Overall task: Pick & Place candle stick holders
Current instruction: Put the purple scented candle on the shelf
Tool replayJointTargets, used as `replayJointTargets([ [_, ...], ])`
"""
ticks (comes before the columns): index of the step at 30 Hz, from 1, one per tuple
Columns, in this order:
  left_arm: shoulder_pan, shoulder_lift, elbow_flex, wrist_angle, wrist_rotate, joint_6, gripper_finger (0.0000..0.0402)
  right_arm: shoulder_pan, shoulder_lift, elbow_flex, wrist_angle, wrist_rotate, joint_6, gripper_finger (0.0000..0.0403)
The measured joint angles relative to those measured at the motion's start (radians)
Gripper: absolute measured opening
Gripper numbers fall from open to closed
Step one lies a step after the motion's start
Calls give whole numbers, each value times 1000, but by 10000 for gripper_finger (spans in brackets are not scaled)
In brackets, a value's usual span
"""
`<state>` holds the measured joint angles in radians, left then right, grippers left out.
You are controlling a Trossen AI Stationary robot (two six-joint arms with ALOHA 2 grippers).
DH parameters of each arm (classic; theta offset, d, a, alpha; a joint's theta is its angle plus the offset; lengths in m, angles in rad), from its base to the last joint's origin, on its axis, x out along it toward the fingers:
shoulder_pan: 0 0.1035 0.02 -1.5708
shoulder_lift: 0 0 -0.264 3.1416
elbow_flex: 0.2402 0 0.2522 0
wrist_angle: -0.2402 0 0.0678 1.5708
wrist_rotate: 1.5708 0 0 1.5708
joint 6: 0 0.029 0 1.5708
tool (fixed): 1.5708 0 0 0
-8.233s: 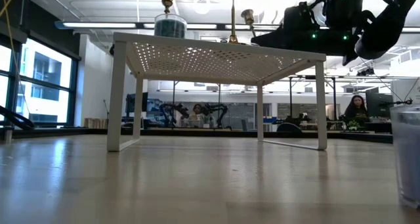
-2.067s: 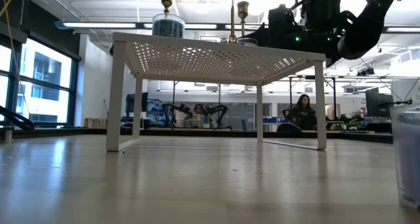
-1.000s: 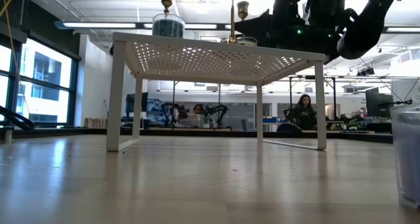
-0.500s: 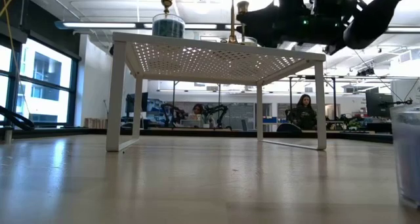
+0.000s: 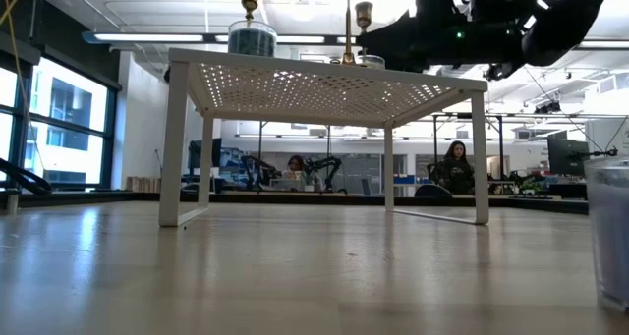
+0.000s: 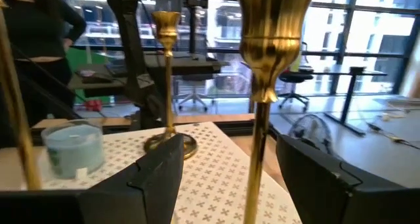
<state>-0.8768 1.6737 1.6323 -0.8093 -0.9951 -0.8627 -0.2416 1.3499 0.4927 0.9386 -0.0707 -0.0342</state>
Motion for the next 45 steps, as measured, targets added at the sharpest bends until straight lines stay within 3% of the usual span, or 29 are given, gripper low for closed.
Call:
replayJointTargets([
  [20,0,0,0,0,5,-7,333,3,-57,0,-50,7,7,236],
  [39,0,0,0,0,24,-29,333,3,-235,0,-286,8,0,236],
  [45,0,0,0,-1,46,-59,333,4,-359,0,-485,7,7,236],
])
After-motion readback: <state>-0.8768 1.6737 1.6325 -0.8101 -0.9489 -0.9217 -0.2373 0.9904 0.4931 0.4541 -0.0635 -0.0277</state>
